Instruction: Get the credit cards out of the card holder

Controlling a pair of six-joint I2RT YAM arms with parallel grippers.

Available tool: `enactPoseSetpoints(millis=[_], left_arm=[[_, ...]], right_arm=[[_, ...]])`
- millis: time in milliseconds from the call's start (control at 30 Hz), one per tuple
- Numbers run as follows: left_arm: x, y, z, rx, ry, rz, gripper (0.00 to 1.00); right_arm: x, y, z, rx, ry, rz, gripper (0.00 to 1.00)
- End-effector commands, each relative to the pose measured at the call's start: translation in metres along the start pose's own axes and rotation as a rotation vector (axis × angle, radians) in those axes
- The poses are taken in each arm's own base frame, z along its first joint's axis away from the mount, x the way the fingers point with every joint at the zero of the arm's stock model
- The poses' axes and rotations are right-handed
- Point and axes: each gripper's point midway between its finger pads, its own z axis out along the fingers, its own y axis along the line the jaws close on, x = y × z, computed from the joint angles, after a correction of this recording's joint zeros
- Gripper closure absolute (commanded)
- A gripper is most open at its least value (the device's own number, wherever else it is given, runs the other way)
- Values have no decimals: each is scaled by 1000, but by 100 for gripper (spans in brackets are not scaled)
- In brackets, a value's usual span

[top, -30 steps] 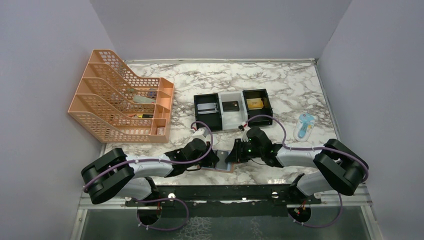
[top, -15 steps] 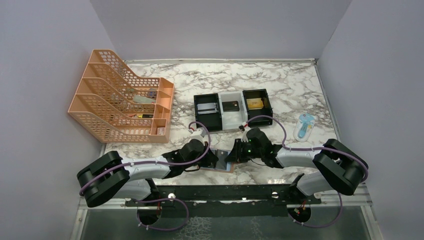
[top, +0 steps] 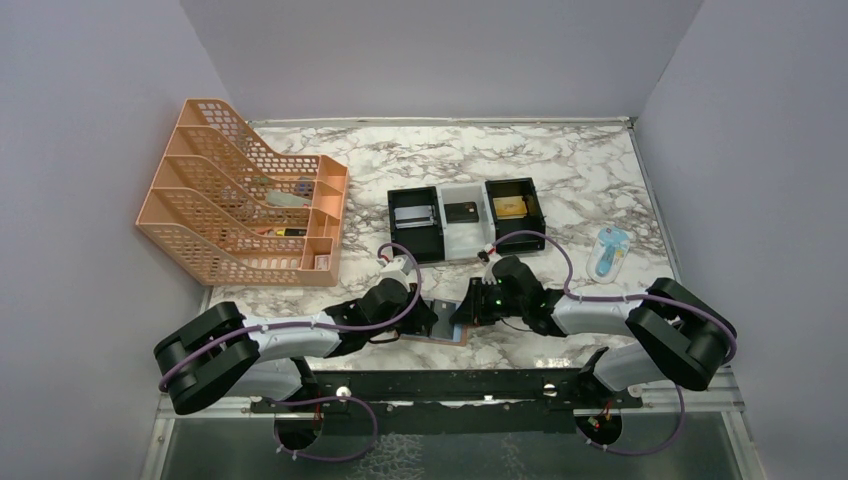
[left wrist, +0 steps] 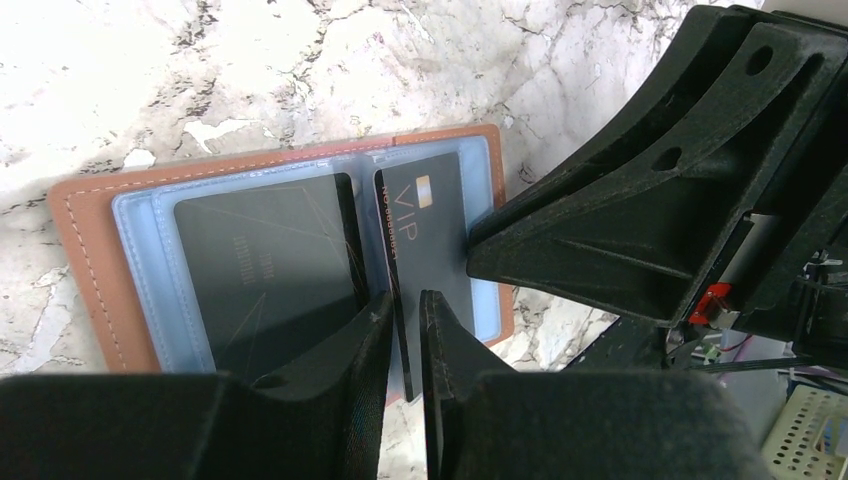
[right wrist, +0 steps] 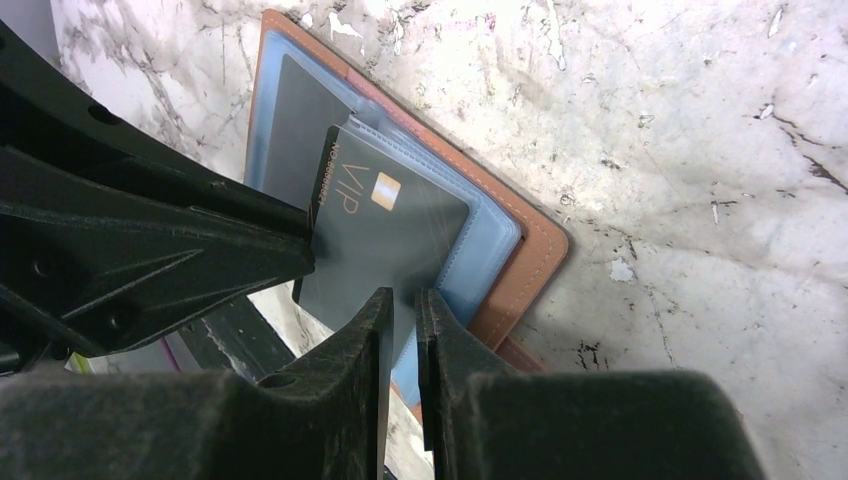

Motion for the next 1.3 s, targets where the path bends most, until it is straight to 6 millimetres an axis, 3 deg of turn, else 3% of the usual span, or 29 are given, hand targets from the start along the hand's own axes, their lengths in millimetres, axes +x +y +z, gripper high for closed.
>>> enactPoseSetpoints(millis=[0, 267, 900, 1267], left_arm=[[-10, -22, -2, 75, -19, 22, 83], [-9, -14, -5, 55, -39, -12, 100], [-11, -5, 0, 5, -59, -48, 100], [-2, 14, -9, -20, -63, -64, 100]], right_arm=[[19, -50, -3, 212, 37, 1, 84], [19, -51, -3, 217, 37, -2, 84], [14, -59, -4, 273, 31, -27, 84], [-2, -54, -12, 293, -4, -79, 84]])
